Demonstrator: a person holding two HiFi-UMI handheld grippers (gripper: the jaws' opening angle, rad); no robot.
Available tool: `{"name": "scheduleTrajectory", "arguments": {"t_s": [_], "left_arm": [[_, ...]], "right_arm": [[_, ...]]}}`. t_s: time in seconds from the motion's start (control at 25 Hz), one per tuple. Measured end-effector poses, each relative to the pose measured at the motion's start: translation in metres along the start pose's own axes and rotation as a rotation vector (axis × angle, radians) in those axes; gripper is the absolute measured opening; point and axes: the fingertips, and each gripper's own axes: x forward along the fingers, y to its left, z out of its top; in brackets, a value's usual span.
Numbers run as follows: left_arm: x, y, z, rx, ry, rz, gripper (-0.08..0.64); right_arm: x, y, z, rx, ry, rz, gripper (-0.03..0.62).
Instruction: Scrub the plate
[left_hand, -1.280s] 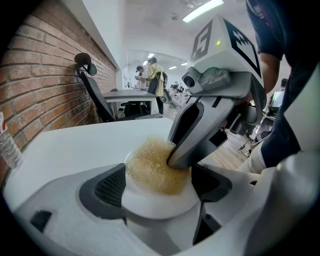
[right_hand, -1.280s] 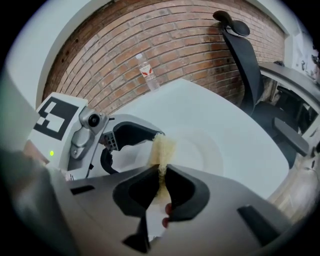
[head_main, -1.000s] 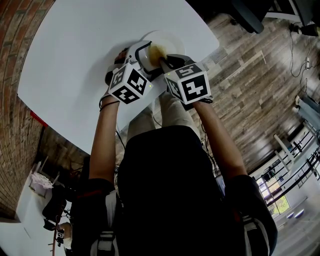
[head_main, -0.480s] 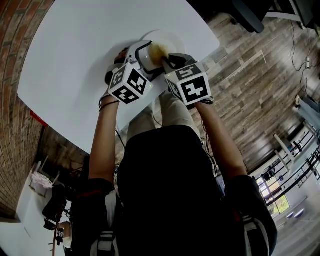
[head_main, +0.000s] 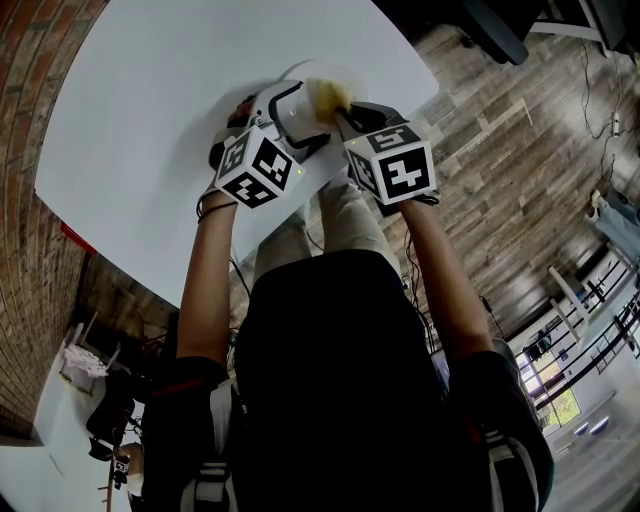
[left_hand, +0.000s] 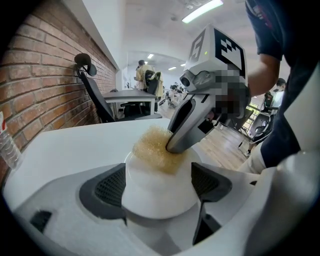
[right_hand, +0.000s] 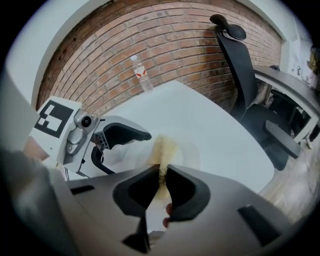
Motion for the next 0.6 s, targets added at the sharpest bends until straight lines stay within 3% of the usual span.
{"name": "scheduleTrajectory", "arguments": {"t_s": [0.6], "left_arm": [[-0.004,-0.001,-0.003,-0.001,0.0,0.002,0.392]], "right_arm": [[-0.011,-0.016,-0.001,0.043,-0.019,-0.03,0.043]]}}
